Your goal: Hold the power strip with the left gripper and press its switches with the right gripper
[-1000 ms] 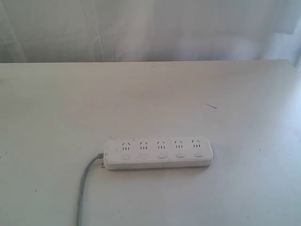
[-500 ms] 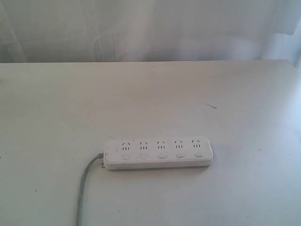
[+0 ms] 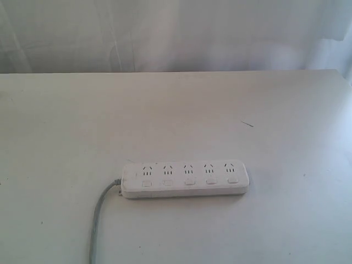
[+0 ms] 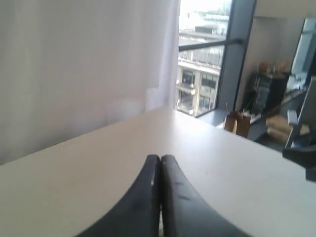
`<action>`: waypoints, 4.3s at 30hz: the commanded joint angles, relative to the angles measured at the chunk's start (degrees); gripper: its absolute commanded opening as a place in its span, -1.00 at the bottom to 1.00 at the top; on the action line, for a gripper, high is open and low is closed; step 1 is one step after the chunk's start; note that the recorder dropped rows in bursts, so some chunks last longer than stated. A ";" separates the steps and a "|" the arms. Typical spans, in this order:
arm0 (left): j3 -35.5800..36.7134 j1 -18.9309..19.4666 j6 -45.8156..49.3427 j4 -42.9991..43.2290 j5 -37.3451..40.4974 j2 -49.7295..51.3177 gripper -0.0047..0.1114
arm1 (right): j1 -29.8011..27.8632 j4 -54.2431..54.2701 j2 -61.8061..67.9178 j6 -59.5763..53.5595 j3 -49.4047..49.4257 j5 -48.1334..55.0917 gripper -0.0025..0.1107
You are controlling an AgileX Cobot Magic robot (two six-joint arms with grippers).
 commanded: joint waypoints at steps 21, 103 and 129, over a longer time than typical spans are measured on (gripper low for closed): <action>-7.96 -0.15 14.20 -4.68 13.31 29.16 -0.92 | 0.16 0.21 -0.27 0.19 0.30 -0.39 -0.96; -8.08 -0.15 -29.11 30.23 -10.92 30.32 -0.92 | 0.16 0.21 -0.27 0.19 0.30 -0.39 -0.96; -8.08 -44.01 -92.66 121.61 -17.15 40.96 -0.92 | 0.16 0.21 -0.27 1.46 0.30 -0.39 -0.96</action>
